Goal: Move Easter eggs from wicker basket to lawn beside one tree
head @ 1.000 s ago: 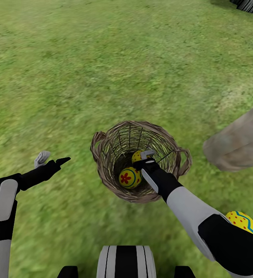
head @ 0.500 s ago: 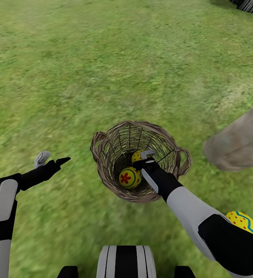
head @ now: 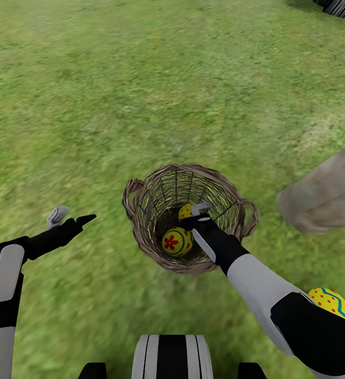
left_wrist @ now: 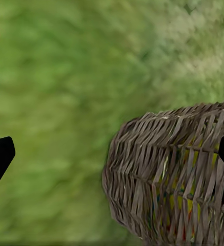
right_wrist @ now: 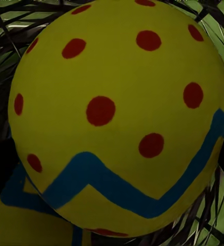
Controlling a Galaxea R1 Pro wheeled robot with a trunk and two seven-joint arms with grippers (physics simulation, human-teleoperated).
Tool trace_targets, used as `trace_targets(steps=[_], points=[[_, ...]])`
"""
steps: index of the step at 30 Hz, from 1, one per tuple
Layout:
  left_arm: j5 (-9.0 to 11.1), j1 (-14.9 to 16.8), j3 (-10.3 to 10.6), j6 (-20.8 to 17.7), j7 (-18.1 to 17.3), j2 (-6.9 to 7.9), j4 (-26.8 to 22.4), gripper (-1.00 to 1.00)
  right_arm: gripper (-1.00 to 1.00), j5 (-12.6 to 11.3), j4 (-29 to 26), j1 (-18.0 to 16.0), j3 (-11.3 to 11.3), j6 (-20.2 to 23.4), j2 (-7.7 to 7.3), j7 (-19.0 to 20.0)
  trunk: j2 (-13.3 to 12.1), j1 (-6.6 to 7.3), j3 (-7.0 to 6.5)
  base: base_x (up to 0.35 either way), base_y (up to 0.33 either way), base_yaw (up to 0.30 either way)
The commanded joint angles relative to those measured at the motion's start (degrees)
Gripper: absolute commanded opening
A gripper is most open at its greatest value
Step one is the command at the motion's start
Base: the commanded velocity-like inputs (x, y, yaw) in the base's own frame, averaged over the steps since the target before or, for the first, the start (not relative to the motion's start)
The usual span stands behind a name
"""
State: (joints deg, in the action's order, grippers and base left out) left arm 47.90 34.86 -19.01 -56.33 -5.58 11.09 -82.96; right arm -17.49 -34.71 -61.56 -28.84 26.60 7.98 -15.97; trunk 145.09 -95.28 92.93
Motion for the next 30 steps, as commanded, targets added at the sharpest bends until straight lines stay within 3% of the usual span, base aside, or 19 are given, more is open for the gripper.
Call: trace_targets(steps=[1,18,30], points=[[-0.5,0.0,-0.1,-0.3,-0.6,-0.01,0.0,1.0,-1.0,-0.3,-0.1,-0.1,-0.3,0.2,-0.04,-0.5,0.0,0.03,-0.19,0.0,0.0,0.0],[-0.5,0.0,0.3,-0.3,-1.2,-0.01,0.0,1.0,-1.0,-0.3,-0.1,-0.1,-0.3,0.2,-0.04,-0.5,0.0,0.03,-0.19,-0.048,0.0,0.0],[-0.5,0.0,0.3,-0.3,-1.4,-0.03,0.0,1.0,-1.0,-0.3,-0.1,-0.1,-0.3,0.2,-0.07,-0.5,-0.1,0.14,-1.08,0.0,0.0,0.0]])
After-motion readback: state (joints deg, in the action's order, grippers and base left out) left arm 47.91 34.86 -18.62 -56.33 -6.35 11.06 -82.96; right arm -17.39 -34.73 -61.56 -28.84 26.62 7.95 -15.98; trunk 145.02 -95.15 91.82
